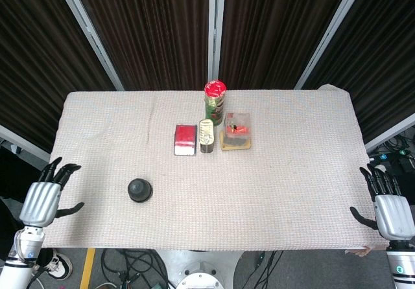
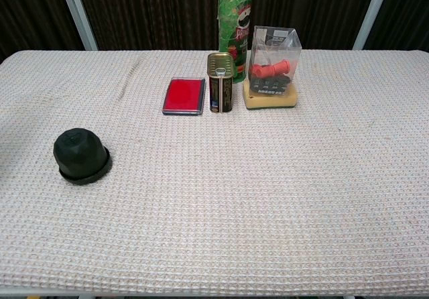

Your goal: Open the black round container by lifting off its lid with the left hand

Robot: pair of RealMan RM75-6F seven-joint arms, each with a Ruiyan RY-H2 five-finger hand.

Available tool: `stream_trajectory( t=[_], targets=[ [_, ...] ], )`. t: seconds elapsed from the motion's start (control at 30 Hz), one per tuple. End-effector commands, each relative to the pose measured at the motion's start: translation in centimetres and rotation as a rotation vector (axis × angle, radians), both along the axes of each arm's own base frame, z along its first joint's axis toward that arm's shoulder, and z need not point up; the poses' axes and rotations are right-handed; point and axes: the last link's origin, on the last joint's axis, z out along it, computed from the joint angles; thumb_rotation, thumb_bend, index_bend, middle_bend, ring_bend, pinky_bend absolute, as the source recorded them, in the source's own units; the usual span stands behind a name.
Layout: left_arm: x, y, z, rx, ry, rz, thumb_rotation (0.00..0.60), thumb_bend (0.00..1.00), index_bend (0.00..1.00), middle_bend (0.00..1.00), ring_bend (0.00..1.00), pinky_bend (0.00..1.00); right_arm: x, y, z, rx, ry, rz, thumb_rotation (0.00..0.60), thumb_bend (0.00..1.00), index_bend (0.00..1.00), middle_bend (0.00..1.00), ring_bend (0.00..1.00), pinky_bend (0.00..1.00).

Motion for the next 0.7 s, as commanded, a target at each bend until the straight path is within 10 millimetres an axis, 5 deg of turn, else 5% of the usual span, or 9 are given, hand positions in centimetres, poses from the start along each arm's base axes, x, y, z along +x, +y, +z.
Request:
stream_trajectory(
  t=[0.03, 0.7],
  targets=[
    [0.3, -0.1, -0.6, -0.03, -0.014, -0.006, 0.6, 0.03, 0.2, 0.18, 0.03, 0.12, 0.2, 0.0, 0.1, -0.005, -0.003, 0.005, 0.6, 0.13, 0.0, 0.0, 0.0, 0.0],
    [0.3, 2.1, -7.1, -0.203, -0.221, 0.03, 0.6, 0.01, 0.13, 0.18, 0.03, 0.12, 0.7, -0.2, -0.1, -0.004, 0.007, 0.027, 0.6, 0.13, 0.0, 0.0, 0.0, 0.0]
  ],
)
